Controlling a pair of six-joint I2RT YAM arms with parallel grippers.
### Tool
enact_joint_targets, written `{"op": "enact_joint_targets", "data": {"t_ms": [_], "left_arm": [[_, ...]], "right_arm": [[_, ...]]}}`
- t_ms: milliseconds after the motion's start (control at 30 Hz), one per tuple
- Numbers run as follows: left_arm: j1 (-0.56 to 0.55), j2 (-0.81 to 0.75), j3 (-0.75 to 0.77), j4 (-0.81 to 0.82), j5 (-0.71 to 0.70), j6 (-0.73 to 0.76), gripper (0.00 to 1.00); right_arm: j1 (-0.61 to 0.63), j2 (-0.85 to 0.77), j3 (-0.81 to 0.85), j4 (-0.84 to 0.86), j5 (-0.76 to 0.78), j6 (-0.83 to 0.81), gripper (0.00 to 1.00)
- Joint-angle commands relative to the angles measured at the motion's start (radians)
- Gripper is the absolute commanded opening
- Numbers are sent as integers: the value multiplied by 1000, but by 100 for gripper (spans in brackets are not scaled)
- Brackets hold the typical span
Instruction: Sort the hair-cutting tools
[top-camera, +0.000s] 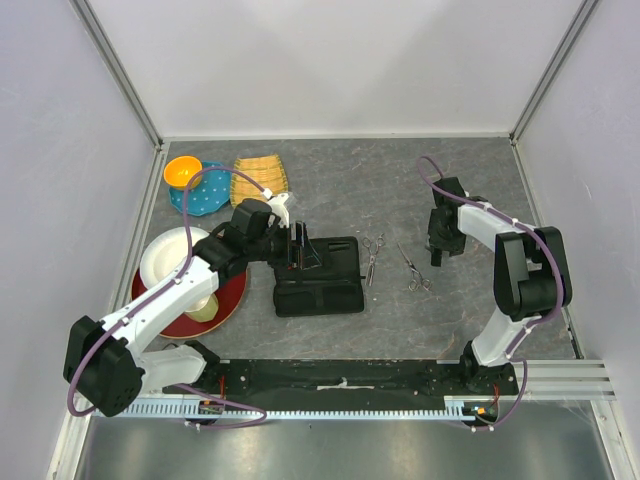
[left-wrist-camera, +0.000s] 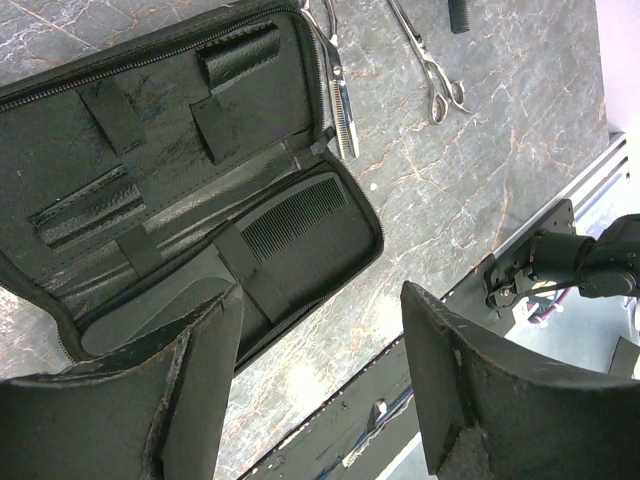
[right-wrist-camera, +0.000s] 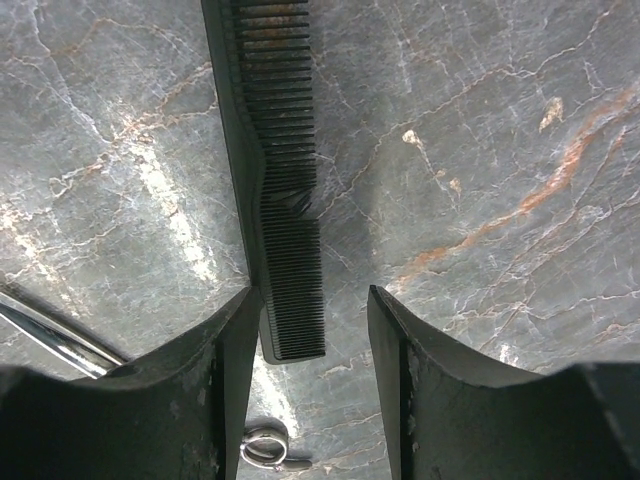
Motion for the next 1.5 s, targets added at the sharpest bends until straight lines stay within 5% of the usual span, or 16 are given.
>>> {"op": "enact_joint_targets", "data": {"t_ms": [0,567,1000,1467], "left_arm": [[5,1,-4,25,18,-15,71],[5,1,-4,24,19,-17,71],[5,5,-4,24,16,-15,71],[5,11,-2,24,21,-15,71]], "right_arm": [[0,40,15,30,-28,-4,56],[-1,72,-5,47,-29,-4,56],[-1,87,-13,61,-60,-10,24],[0,12,-10,30,-58,22,16]]}}
